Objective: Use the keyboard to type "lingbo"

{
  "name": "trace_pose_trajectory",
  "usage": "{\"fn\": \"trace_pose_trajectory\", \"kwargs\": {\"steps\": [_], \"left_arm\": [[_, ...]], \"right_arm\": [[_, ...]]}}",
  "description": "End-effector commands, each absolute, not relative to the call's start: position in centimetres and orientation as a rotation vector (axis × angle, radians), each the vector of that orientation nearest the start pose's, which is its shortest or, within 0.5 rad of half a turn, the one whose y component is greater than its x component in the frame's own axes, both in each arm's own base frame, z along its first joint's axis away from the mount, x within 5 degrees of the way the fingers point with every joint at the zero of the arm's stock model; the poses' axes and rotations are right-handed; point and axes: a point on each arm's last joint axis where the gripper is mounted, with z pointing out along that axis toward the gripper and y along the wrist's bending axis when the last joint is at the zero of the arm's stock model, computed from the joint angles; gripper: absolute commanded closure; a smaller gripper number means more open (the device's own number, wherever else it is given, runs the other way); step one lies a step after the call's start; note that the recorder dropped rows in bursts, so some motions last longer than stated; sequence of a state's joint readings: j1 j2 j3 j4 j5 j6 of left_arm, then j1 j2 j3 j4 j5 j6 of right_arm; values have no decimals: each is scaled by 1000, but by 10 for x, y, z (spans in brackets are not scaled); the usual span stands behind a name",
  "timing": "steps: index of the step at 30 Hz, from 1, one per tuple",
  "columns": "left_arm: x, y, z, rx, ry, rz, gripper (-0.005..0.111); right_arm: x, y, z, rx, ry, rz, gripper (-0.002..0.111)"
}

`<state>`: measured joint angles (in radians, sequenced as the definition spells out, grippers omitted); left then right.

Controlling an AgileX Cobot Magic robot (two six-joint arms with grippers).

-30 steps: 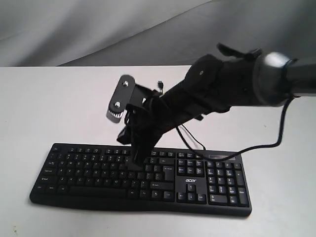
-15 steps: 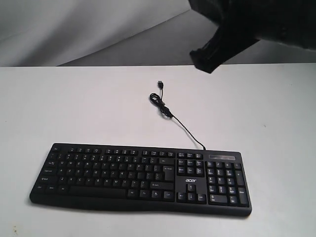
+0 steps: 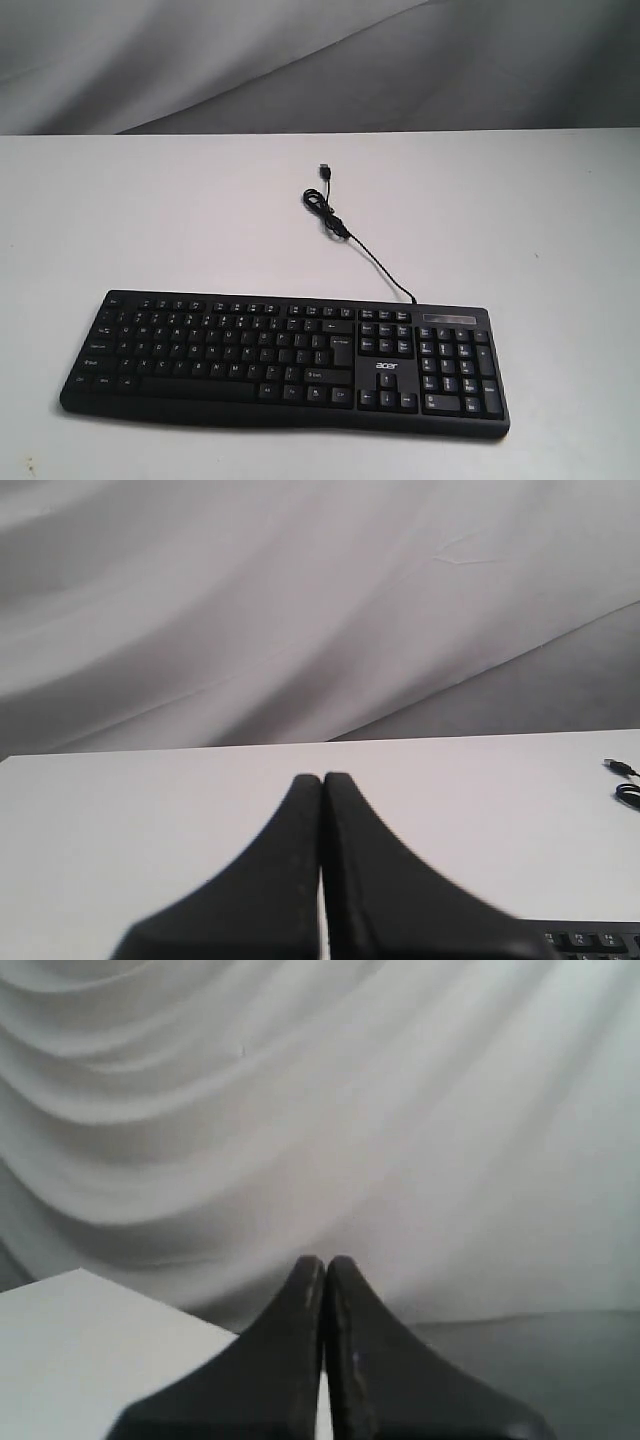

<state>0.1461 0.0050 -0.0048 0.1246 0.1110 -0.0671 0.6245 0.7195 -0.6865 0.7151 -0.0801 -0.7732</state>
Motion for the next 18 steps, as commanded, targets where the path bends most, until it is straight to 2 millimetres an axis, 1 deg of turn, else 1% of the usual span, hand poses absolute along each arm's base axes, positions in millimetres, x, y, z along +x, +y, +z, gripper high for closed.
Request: {"fn": "trace_pose_trajectory", "kwargs": {"steps": [1,2,3,4,5,6,8,11,13,15,18], "left_arm": [[56,9,204,-77,1584,162,106],[56,9,204,-77,1584,162,106],[56,9,204,-77,1584,162,106],[56,9,204,-77,1584,162,106],[56,9,204,-77,1584,162,106],[56,9,204,-77,1584,162,106],[56,9,204,-77,1584,162,106],[56,9,204,-77,1584,162,106],[56,9,204,-77,1584,162,106],[56,9,204,-77,1584,162,106],[56,9,204,-77,1584,162,106]], "right_arm": [[117,60,333,-288,1572,458,108],[114,49,319,-260,1627,381,108],[110,42,311,-247,1665,341,108],[103,31,303,-251,1697,227,108],[98,25,299,-262,1719,150,108],[86,17,296,-272,1725,57,108],[67,8,294,-259,1700,-57,108],[48,5,294,-227,1641,-94,108],[37,4,298,-165,1567,-59,108],[29,4,301,-119,1502,-43,108],[23,3,301,-104,1472,-53,108]]}}
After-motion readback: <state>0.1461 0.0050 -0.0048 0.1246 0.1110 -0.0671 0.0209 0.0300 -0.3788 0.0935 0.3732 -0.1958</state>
